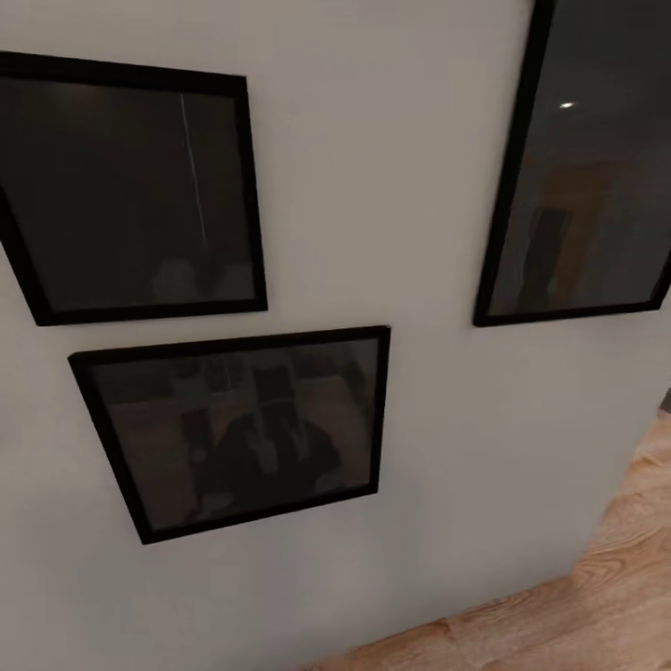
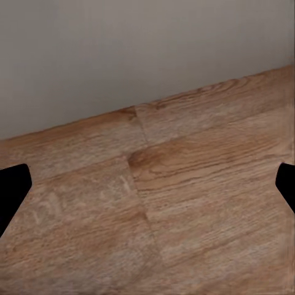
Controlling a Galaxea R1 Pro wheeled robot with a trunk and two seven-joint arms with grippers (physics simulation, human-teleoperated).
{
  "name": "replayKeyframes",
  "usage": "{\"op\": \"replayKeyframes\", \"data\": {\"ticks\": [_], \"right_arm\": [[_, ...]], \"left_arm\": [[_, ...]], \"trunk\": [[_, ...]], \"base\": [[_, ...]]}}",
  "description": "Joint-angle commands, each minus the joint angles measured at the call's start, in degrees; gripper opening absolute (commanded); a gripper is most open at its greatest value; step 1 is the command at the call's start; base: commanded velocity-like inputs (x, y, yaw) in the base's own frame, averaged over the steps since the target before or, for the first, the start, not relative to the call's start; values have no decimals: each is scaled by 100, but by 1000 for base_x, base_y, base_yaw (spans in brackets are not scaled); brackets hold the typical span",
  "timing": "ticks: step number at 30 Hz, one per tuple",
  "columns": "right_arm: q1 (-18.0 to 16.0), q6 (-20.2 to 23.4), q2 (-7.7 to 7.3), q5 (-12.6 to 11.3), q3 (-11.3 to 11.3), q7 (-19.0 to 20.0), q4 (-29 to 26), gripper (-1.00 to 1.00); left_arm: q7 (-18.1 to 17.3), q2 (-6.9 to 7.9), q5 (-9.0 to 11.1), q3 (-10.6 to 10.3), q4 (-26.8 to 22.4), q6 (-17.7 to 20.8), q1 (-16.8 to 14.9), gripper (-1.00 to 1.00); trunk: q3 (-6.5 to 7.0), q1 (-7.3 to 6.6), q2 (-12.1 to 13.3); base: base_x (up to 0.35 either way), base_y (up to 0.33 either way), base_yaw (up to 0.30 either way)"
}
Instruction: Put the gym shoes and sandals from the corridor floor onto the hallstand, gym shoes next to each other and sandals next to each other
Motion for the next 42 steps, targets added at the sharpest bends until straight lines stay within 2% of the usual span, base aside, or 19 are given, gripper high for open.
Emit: {"op": "replayKeyframes", "data": {"ticks": [1, 17, 28, 42], "right_arm": [[-5, -22, -2, -70, 17, -4, 8, 100], [-5, -22, -2, -106, 22, -3, 14, 100], [-5, -22, -2, -107, 22, -4, 14, 100], [-5, -22, -2, -107, 21, -4, 21, 100]], "left_arm": [[-2, 2, 3, 1, 1, -17, -1, 100], [-1, -5, 4, 1, 1, -18, -2, 100], [1, -5, 10, 1, 9, -35, -4, 100], [-1, -5, 10, 1, 17, -35, -7, 100]], "trunk": [[-6, -3, -3], [-6, -3, -3], [-6, -3, -3], [-6, -3, -3]], "base": [[-222, -160, -283], [-160, -213, -284], [144, -222, -284], [41, -23, -284]]}}
